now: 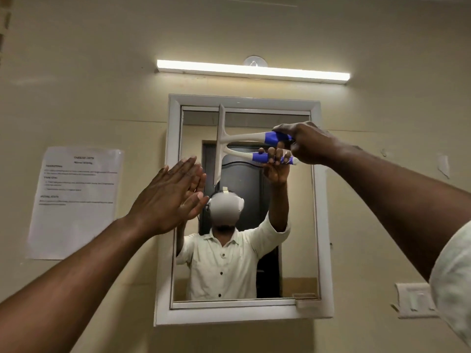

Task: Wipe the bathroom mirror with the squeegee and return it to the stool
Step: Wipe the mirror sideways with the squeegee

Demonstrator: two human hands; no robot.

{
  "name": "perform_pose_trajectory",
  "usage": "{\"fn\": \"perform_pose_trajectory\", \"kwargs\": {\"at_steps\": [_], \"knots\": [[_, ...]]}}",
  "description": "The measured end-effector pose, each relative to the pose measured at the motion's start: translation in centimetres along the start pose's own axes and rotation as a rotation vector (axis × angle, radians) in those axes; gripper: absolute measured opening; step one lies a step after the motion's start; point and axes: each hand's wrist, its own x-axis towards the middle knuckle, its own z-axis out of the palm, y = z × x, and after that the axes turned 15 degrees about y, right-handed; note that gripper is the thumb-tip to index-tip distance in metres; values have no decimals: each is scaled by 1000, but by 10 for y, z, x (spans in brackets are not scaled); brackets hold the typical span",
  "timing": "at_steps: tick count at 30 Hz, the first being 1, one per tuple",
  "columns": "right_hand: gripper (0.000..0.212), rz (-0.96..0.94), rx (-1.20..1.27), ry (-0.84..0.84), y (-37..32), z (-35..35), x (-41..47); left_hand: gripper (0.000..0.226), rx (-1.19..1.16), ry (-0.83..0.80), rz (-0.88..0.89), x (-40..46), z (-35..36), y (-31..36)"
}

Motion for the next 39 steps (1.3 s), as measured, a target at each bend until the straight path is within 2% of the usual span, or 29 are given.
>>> {"fn": "perform_pose_trajectory", "kwargs": {"at_steps": [8,17,21,25,34,39], "knots": [[54,113,-97,-3,45,-29,-26,66,-96,12,85,15,30,44],[45,206,-182,-41,91,-73,-47,66,-135,2,125,34,52,90],[40,244,-223,-87,107,-94,-55,73,-149,5,159,42,63,110],[40,275,-267,-104,122,-108,-64,70,-174,9,169,47,78,125],[35,214,-292,-103,126,-115,-67,73,-205,23,155,47,78,147],[36,98,-228,-14,109,-108,-55,72,-166,6,98,31,61,128]]}}
